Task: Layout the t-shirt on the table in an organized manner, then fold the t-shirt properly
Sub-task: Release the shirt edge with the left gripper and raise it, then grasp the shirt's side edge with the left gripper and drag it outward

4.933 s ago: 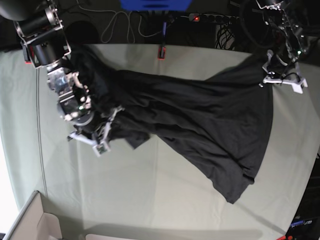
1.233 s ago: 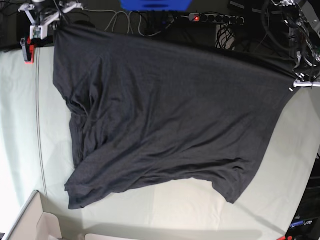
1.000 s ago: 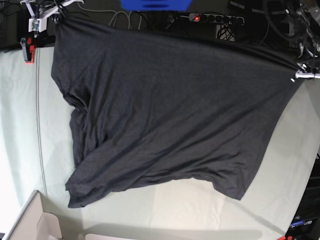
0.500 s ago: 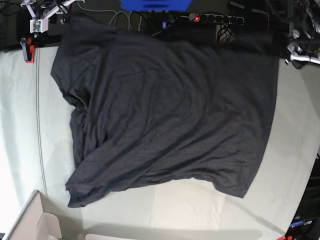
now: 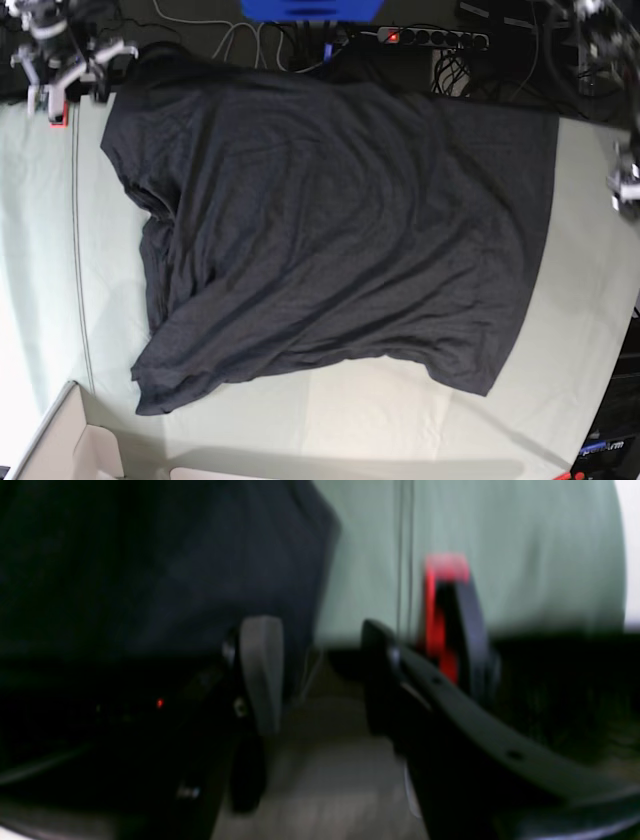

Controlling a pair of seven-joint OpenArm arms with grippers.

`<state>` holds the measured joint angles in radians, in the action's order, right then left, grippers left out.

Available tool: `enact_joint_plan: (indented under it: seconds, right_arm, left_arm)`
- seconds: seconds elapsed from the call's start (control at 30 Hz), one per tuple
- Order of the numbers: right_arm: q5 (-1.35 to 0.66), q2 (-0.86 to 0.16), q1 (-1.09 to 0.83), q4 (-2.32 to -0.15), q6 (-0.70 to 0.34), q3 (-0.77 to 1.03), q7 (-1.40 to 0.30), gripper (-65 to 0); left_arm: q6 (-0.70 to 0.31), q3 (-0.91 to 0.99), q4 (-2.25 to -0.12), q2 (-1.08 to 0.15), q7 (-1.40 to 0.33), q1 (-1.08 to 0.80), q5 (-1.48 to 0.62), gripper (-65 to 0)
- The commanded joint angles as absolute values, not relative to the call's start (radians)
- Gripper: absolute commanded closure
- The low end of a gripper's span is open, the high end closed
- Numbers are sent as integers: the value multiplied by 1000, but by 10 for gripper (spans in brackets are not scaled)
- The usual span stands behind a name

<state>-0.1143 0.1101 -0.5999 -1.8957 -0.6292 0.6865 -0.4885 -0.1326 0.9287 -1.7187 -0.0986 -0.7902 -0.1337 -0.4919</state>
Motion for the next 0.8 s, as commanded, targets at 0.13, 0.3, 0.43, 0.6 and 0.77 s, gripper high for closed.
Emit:
enact_joint_plan:
  seconds: [0.13,0.3,0.43,0.6,0.77]
  right_arm:
    - [-127,104,-512,-1913,-698,691,-469,-264]
    - [-127,77,-461,-1910,-698,687,-469,-264]
    - [-127,61,-449,-1908,-698,687,-469,-264]
    - [-127,53,-449,-1905,-698,687,-469,-264]
    - [-127,50,-449,-1905,-698,687,-469,-264]
  left_arm:
    - [-142,806,-1572,-140,-765,93,-484,-324]
    - [-142,674,-1271,-156,-691,341,-275,-324]
    - [-142,595,-915,-156,-452,516,-67,-324]
    - [-142,558,-475,-171,-160,670,97,-324]
    - [-139,553,-216,-214,67,707,134,-324]
